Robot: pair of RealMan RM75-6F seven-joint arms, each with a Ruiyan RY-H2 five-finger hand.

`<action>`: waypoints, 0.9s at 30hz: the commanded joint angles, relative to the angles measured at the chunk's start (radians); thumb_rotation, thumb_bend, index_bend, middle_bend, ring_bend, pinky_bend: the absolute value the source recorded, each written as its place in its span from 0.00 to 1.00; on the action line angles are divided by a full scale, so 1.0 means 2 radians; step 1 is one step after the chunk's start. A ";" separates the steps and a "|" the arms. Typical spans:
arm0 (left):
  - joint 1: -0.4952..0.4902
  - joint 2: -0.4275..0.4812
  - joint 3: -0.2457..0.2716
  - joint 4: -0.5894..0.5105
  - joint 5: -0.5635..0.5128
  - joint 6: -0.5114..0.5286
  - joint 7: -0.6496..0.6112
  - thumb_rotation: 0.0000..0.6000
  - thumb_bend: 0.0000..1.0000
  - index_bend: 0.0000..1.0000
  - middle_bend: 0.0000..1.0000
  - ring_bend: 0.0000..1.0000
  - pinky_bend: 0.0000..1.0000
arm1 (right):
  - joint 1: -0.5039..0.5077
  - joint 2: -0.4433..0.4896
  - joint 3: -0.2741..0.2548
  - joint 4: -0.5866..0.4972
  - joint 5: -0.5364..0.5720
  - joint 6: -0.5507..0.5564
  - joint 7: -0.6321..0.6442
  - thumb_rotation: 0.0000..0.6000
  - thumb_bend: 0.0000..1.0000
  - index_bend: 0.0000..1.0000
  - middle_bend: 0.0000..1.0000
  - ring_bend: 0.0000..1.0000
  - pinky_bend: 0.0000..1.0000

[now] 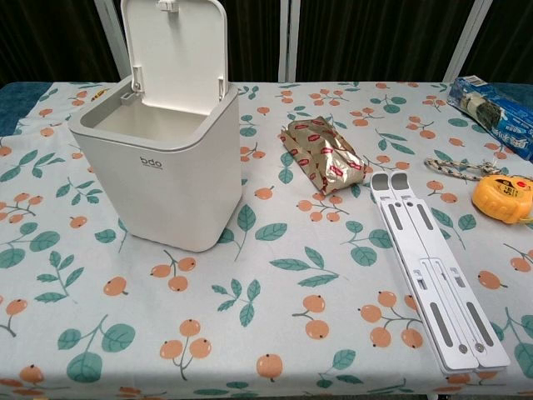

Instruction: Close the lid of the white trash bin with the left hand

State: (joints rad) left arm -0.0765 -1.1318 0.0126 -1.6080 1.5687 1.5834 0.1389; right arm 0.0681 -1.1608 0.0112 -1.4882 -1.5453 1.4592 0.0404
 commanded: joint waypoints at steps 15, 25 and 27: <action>-0.092 0.020 -0.047 -0.048 0.052 -0.067 -0.062 1.00 0.21 0.12 0.16 0.06 0.09 | 0.003 -0.004 -0.002 0.002 -0.003 -0.007 -0.004 1.00 0.23 0.00 0.00 0.00 0.00; -0.207 0.013 -0.108 -0.057 0.033 -0.171 -0.120 1.00 0.21 0.12 0.16 0.06 0.09 | 0.005 -0.006 -0.001 0.003 -0.001 -0.011 -0.005 1.00 0.23 0.00 0.00 0.00 0.00; -0.228 0.008 -0.116 -0.054 0.022 -0.196 -0.125 1.00 0.21 0.12 0.16 0.06 0.09 | 0.006 -0.006 -0.002 0.005 0.000 -0.012 -0.004 1.00 0.23 0.00 0.00 0.00 0.00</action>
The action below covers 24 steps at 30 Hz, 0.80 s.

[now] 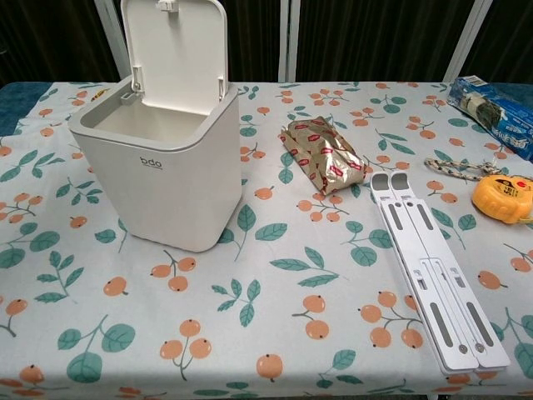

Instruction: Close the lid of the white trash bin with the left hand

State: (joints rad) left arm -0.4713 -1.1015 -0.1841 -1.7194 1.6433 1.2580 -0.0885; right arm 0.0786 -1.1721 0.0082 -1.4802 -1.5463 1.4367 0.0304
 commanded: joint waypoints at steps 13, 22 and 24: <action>-0.121 -0.028 -0.037 0.031 -0.064 -0.139 -0.038 1.00 0.26 0.12 0.21 0.06 0.09 | 0.001 -0.004 -0.001 0.015 0.003 -0.007 0.016 1.00 0.23 0.00 0.00 0.00 0.00; -0.129 -0.014 -0.021 0.012 -0.063 -0.146 -0.040 1.00 0.36 0.12 0.26 0.06 0.09 | 0.001 -0.007 -0.001 0.025 0.004 -0.007 0.025 1.00 0.23 0.00 0.00 0.00 0.00; -0.127 -0.008 -0.016 0.004 -0.060 -0.145 -0.042 1.00 0.37 0.12 0.27 0.06 0.09 | 0.001 -0.007 -0.001 0.025 0.004 -0.007 0.026 1.00 0.23 0.00 0.00 0.00 0.00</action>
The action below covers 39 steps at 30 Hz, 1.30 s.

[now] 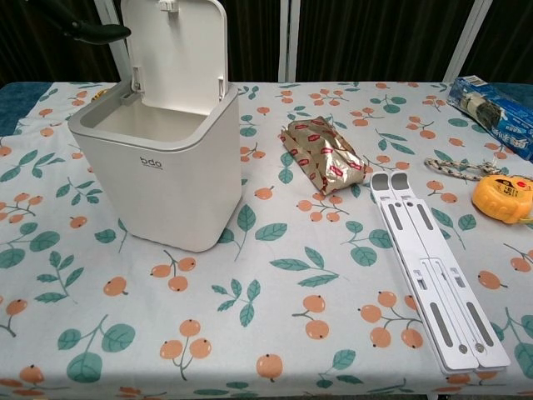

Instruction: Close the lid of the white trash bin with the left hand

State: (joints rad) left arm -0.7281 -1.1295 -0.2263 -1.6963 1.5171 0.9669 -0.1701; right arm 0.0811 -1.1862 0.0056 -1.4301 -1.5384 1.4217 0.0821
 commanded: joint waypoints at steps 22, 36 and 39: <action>0.075 0.079 0.094 -0.083 0.094 0.081 -0.013 1.00 0.37 0.11 0.28 0.06 0.10 | 0.002 -0.005 0.005 0.002 0.007 -0.002 0.001 1.00 0.23 0.00 0.00 0.00 0.00; 0.080 0.019 0.125 -0.055 0.125 0.078 0.005 1.00 0.37 0.10 0.27 0.06 0.10 | 0.003 -0.011 0.004 0.011 0.011 -0.008 0.005 1.00 0.23 0.00 0.00 0.00 0.00; 0.082 0.009 0.127 -0.049 0.121 0.078 0.009 1.00 0.37 0.10 0.26 0.06 0.10 | 0.002 -0.010 0.004 0.012 0.012 -0.007 0.007 1.00 0.23 0.00 0.00 0.00 0.00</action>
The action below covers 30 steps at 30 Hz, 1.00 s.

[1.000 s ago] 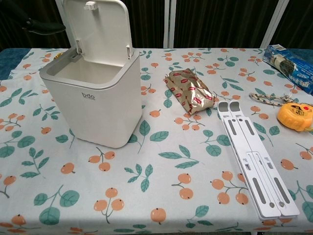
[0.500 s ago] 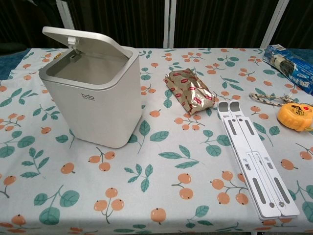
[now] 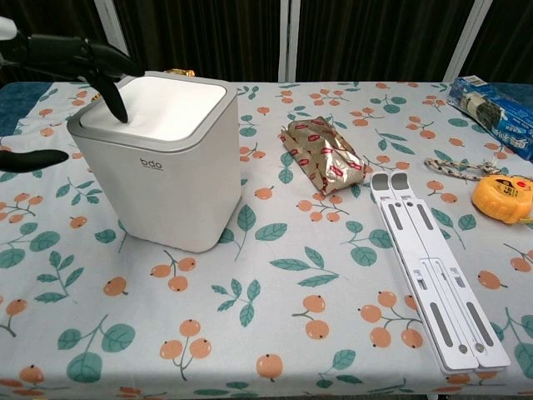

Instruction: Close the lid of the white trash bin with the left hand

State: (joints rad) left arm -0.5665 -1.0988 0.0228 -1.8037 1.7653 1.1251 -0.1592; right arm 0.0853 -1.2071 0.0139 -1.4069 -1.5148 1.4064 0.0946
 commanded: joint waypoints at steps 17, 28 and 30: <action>0.019 -0.009 -0.007 0.009 -0.011 0.050 0.023 1.00 0.37 0.10 0.25 0.06 0.10 | 0.000 -0.001 0.000 0.003 0.000 0.001 0.004 1.00 0.23 0.00 0.00 0.00 0.00; 0.144 0.010 0.003 0.029 -0.080 0.196 0.057 1.00 0.36 0.10 0.21 0.06 0.10 | -0.004 0.006 0.001 -0.008 -0.012 0.019 0.003 1.00 0.23 0.00 0.00 0.00 0.00; 0.170 0.001 0.011 0.050 -0.092 0.215 0.064 1.00 0.35 0.10 0.20 0.06 0.10 | -0.005 0.008 0.003 -0.012 -0.014 0.027 -0.001 1.00 0.23 0.00 0.00 0.00 0.00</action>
State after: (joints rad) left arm -0.2930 -1.0817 0.0198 -1.7541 1.6264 1.5061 -0.0581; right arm 0.0776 -1.1947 0.0167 -1.4253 -1.5396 1.4521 0.0975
